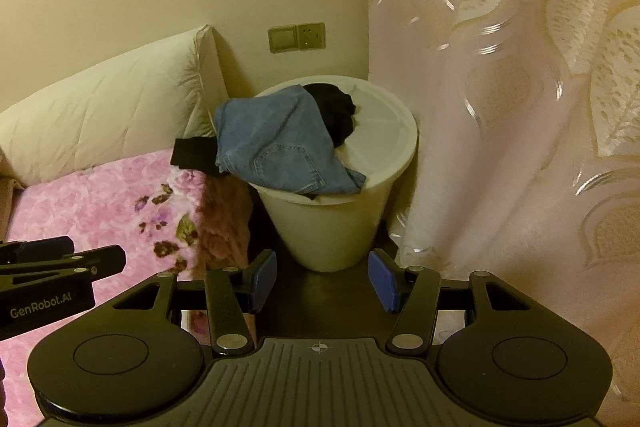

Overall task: Fold clothes
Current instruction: 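Move both grippers toward the blue jeans on the white bin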

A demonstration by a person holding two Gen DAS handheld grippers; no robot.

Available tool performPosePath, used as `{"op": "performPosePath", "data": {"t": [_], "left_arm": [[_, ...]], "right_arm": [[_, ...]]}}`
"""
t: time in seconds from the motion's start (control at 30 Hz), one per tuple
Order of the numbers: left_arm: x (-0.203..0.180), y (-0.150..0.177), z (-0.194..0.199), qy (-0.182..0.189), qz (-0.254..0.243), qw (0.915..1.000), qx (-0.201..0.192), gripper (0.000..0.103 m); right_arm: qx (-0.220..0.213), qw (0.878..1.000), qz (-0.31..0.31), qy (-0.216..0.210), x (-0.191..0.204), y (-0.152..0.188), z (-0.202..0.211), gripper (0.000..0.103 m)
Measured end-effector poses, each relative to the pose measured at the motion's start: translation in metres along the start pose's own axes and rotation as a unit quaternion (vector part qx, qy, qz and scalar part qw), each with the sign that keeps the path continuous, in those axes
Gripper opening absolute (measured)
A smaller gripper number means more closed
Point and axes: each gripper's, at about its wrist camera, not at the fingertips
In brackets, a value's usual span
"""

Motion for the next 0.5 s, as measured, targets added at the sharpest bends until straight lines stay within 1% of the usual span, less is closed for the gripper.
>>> {"op": "performPosePath", "data": {"t": [0.3, 0.5], "left_arm": [[0.017, 0.0, -0.011, -0.001, 0.007, 0.9999, 0.009, 0.054], [0.027, -0.01, -0.014, 0.001, 0.01, 0.9999, 0.008, 0.054]], "right_arm": [[0.008, 1.0, 0.006, 0.008, 0.005, -0.007, -0.011, 0.055], [0.007, 1.0, 0.006, 0.006, 0.014, -0.014, -0.015, 0.055]]}}
Point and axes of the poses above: each gripper's, at about its wrist camera, not at the fingertips, and z roughly against the way its jaws point, x to its left, y to its underside, and after that the axes turned 14 degrees about -z, right-handed
